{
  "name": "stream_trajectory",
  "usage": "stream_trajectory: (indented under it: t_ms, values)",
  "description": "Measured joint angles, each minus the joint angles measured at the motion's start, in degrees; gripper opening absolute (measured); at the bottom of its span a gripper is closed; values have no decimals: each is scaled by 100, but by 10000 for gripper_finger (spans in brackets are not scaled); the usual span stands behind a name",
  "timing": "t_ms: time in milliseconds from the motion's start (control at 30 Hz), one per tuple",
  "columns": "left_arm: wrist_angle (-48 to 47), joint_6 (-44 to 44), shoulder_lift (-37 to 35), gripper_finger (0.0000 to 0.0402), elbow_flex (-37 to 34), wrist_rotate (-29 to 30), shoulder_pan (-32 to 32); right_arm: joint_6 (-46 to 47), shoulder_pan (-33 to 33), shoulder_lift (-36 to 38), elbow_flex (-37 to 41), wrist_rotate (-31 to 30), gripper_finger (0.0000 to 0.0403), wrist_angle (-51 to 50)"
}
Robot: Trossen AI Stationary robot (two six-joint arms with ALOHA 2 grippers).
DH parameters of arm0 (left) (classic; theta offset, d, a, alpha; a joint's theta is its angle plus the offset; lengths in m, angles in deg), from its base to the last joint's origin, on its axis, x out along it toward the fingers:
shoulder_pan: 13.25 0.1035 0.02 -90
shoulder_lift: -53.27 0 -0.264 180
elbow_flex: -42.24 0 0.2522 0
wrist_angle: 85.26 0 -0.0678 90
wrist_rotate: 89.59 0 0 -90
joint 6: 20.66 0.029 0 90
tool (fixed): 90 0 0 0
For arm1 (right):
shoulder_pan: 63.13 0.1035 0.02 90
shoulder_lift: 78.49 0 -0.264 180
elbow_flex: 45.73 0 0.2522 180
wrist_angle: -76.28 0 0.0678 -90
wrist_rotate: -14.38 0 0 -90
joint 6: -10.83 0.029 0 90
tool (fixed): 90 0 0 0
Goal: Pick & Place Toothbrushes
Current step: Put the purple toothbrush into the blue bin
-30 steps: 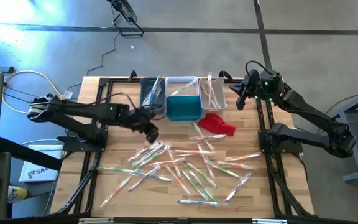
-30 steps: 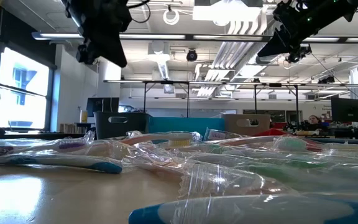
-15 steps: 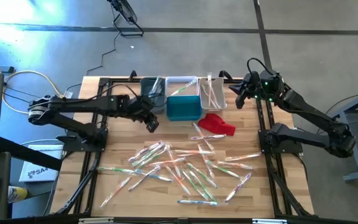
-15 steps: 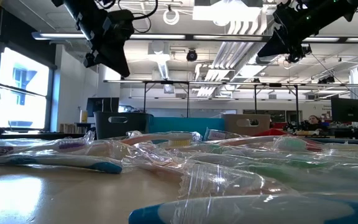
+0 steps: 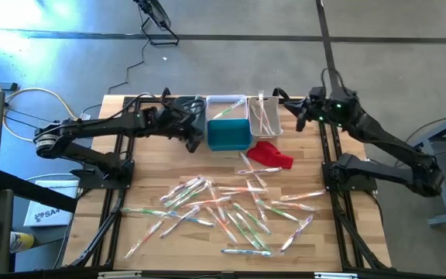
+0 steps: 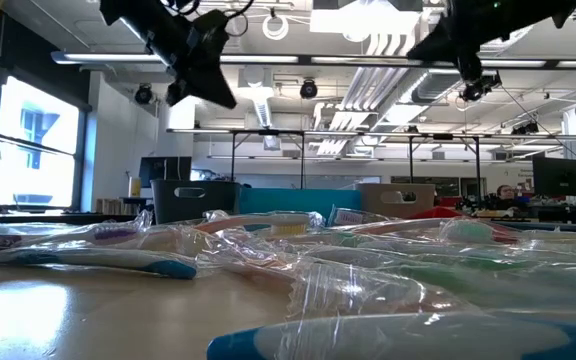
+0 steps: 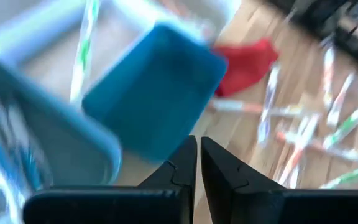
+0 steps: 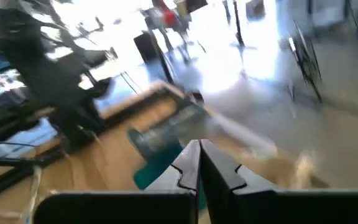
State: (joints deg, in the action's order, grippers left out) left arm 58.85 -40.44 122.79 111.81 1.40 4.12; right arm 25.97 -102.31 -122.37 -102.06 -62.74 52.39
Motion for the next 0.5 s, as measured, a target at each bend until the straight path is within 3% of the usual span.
stream_trajectory:
  t_ms: [333,500]
  values:
    - [1118,101,768,19,9,-43,-11,-447,56,1069,-2,-89,4,-417]
    - [1755,-57,1404,19,4,-426,-13,-445,56,1498,-2,-230,4,-795]
